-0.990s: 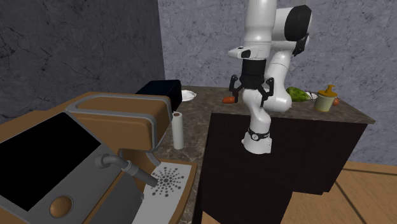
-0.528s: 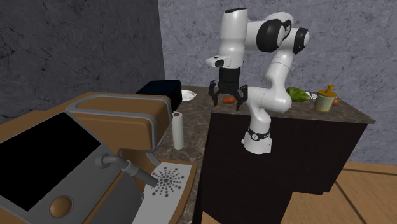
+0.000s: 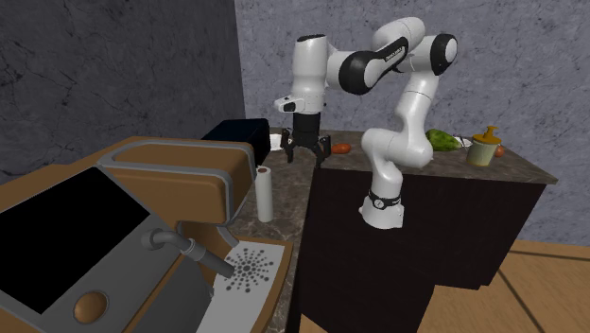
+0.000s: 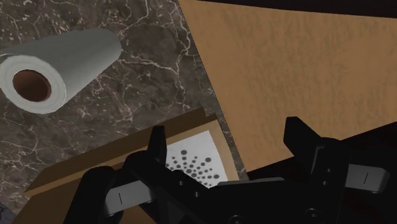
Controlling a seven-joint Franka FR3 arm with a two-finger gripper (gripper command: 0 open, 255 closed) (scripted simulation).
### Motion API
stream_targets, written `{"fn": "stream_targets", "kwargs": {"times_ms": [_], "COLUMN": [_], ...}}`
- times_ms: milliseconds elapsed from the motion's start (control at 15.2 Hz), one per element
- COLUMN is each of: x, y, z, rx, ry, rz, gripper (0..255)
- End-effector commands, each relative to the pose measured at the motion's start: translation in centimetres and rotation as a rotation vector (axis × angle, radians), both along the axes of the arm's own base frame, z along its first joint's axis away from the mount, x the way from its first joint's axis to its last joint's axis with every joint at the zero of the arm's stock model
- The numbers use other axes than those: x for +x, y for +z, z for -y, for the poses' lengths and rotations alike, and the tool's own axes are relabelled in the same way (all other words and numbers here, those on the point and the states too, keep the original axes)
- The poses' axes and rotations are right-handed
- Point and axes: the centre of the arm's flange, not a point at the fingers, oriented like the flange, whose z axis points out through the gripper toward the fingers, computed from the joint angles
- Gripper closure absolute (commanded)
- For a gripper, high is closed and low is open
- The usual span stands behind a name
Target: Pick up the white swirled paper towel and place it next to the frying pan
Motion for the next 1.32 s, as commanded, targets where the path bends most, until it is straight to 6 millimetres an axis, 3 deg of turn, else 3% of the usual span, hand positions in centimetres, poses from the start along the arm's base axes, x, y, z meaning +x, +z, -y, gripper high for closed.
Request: {"fn": "stream_targets", "kwargs": {"times_ms": [0, 792, 1254], "x": [0.5, 1.6, 1.8], "y": [-0.8, -6.0, -9.7], "z": [2.3, 16.4, 16.6], "rx": [-0.007, -0.042, -0.042], "ry": [-0.007, -0.051, -0.051], "rz": [0.001, 0.005, 0.005], "gripper": [0, 0, 0]}}
